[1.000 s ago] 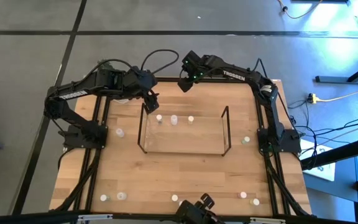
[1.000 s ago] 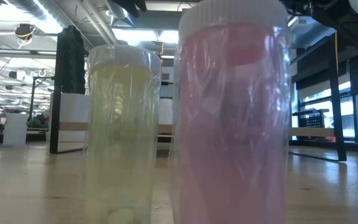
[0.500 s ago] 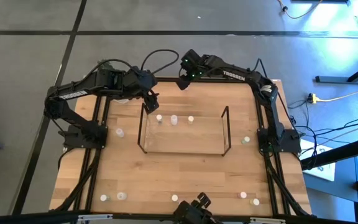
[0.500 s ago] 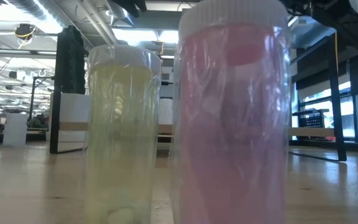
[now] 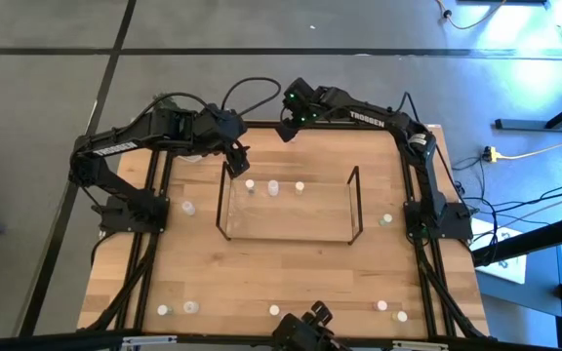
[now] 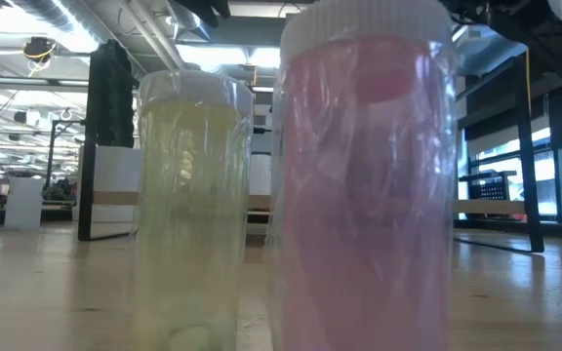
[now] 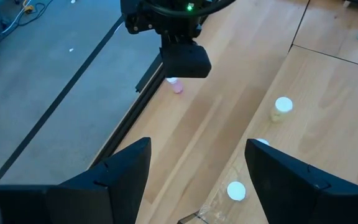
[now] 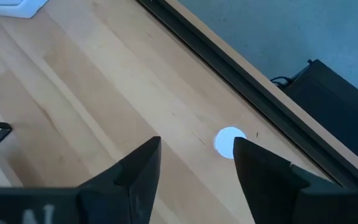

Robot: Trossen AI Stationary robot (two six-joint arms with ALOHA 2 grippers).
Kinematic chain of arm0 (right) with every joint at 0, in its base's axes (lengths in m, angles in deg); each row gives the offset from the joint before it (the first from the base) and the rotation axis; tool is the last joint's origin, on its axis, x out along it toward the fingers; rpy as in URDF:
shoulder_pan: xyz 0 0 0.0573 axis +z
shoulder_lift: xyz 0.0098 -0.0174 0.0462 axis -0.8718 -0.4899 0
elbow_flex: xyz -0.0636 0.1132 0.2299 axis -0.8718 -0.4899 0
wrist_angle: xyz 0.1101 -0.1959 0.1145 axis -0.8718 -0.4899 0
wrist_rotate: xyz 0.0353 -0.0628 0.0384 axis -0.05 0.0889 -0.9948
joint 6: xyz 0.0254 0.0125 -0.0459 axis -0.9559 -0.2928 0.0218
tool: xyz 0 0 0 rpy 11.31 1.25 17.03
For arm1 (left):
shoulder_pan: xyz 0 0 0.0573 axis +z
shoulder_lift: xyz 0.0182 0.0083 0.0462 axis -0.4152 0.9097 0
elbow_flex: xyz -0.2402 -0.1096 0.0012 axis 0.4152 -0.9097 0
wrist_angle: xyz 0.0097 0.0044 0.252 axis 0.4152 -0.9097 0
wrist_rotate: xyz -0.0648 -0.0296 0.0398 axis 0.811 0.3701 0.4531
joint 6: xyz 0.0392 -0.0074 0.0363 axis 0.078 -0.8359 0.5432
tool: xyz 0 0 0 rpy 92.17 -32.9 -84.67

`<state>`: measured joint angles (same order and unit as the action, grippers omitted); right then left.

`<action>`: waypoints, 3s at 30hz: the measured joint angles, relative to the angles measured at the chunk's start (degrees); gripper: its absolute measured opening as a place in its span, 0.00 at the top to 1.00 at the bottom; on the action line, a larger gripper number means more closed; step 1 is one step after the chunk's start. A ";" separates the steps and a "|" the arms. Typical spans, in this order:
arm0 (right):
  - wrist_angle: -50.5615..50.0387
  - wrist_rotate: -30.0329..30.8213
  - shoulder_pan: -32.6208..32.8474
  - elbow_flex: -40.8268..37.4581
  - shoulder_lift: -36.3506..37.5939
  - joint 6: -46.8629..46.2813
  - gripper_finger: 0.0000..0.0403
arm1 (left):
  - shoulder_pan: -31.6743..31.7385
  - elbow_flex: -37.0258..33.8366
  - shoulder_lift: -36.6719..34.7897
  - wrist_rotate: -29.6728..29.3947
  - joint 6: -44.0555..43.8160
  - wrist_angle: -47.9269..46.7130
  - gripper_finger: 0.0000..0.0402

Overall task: Pick and place medicine bottles onto shelf by color
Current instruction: Put the top pink pill bottle on the shelf

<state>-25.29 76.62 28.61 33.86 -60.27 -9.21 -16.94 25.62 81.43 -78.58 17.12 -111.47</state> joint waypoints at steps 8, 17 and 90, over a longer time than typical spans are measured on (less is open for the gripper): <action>-0.55 -0.06 -0.09 0.00 0.00 1.52 0.25 | 0.00 0.00 -0.02 0.00 0.01 0.00 0.36; -1.47 9.75 1.30 -0.17 0.02 -5.16 0.18 | -0.01 0.00 -0.02 -0.01 0.00 0.00 0.36; 1.53 6.97 -0.72 -0.28 -8.11 -5.73 0.18 | 0.00 0.00 -0.07 0.04 0.00 0.00 0.36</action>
<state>-23.76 83.59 27.89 33.57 -68.38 -14.94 -16.94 25.62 81.36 -78.54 17.13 -111.47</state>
